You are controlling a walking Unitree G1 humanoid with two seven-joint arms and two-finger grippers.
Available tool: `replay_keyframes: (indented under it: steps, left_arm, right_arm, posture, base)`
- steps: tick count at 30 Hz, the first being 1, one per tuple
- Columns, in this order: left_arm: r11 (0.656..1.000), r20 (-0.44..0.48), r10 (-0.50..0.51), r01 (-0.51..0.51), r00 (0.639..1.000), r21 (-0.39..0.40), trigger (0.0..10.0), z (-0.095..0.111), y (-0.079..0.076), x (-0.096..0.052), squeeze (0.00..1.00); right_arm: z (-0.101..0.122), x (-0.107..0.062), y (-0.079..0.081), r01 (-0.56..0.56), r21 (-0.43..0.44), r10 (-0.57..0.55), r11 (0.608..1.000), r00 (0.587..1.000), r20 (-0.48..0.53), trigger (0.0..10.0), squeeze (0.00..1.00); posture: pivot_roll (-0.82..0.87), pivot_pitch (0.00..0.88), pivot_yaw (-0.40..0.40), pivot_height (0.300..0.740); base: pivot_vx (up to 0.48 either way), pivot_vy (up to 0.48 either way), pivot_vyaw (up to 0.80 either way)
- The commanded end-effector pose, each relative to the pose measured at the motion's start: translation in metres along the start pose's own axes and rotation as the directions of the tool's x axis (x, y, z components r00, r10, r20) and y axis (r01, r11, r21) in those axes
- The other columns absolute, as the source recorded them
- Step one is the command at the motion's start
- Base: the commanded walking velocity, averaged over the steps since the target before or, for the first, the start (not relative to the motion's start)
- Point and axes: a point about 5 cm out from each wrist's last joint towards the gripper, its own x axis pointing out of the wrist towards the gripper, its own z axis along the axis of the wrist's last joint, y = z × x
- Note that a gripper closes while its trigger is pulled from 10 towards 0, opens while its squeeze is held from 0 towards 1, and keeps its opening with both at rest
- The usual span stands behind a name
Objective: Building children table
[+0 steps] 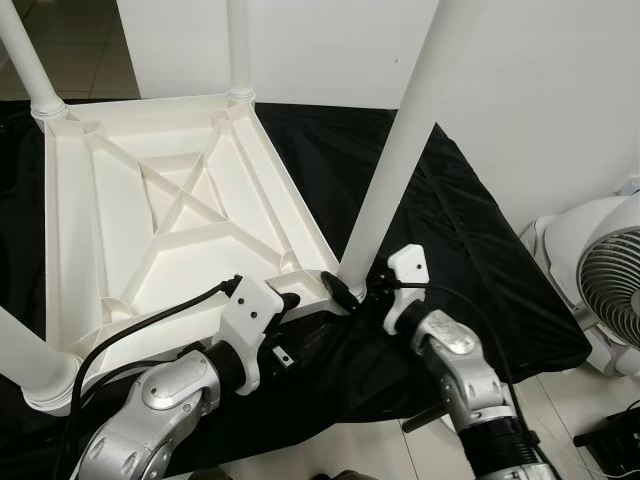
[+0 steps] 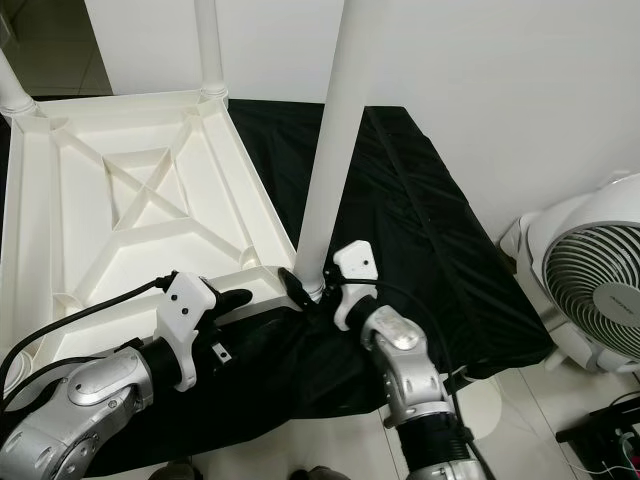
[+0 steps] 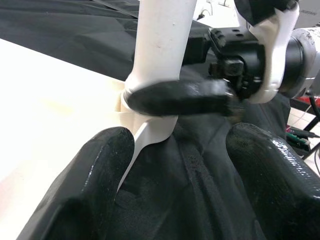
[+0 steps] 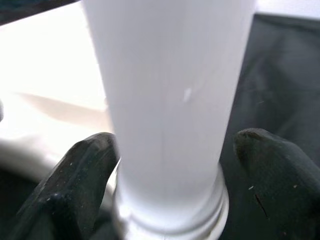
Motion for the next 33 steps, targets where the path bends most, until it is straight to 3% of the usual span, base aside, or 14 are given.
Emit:
replay_keyframes:
  steps: [1,4,7,16,17,18,19,23,33]
  left_arm:
    - [1.000,-0.006,0.012,-0.012,1.000,-0.003,10.0,-0.002,0.001,0.001,0.00]
    - [1.000,-0.006,0.012,-0.012,1.000,-0.002,10.0,-0.002,0.001,0.001,0.00]
    - [1.000,-0.005,0.015,-0.015,1.000,-0.002,10.0,-0.001,0.001,0.000,0.00]
    - [1.000,-0.002,0.019,-0.019,1.000,-0.001,10.0,-0.001,0.001,0.001,0.00]
    - [1.000,-0.005,0.010,-0.010,1.000,-0.001,10.0,-0.001,0.000,0.001,0.00]
    - [1.000,-0.005,0.010,-0.010,1.000,-0.001,10.0,-0.001,0.000,0.001,0.00]
    - [1.000,-0.007,0.004,-0.004,1.000,-0.001,10.0,-0.001,-0.001,0.001,0.00]
    - [1.000,-0.019,-0.001,0.002,1.000,0.008,10.0,-0.002,0.001,0.002,0.00]
    - [1.000,-0.034,0.000,0.000,0.999,0.008,10.0,-0.007,0.001,0.002,0.00]
  right_arm:
    - [-0.001,-0.002,-0.003,-0.040,-0.002,0.040,0.999,0.999,0.000,10.0,0.00]
    - [0.000,-0.002,-0.005,-0.055,-0.003,0.055,0.998,0.998,-0.005,10.0,0.00]
    - [0.004,0.005,-0.018,-0.110,-0.058,0.109,0.992,0.994,-0.015,10.0,0.00]
    - [0.012,0.028,-0.019,-0.203,-0.109,0.203,0.973,0.979,-0.005,10.0,0.00]
    - [0.010,0.030,-0.017,-0.216,-0.112,0.216,0.970,0.976,-0.010,1.2,0.00]
    - [0.010,0.030,-0.017,-0.216,-0.112,0.216,0.970,0.976,-0.010,1.2,0.00]
    - [0.009,0.032,-0.015,-0.224,-0.112,0.224,0.968,0.975,-0.013,0.0,0.00]
    - [0.001,0.030,-0.008,-0.259,-0.113,0.257,0.959,0.966,-0.034,0.0,0.00]
    - [-0.006,0.024,-0.009,-0.222,-0.112,0.219,0.969,0.975,-0.036,0.0,0.00]
  posture:
    - [0.18,0.075,-0.107,0.740]
    - [0.19,0.075,-0.106,0.740]
    - [0.19,0.076,-0.106,0.740]
    - [0.20,0.069,-0.104,0.740]
    - [0.20,0.067,-0.103,0.740]
    - [0.20,0.067,-0.103,0.740]
    - [0.20,0.067,-0.103,0.740]
    - [0.20,0.064,-0.105,0.740]
    - [0.20,0.063,-0.104,0.740]
  base:
    - [0.000,0.000,0.00]
    - [0.000,0.000,0.00]
    - [0.000,0.000,0.00]
    - [0.000,0.000,0.00]
    - [0.000,0.000,0.00]
    - [0.000,0.000,0.00]
    - [0.000,0.000,0.00]
    - [0.000,0.000,0.00]
    - [0.000,0.000,0.00]
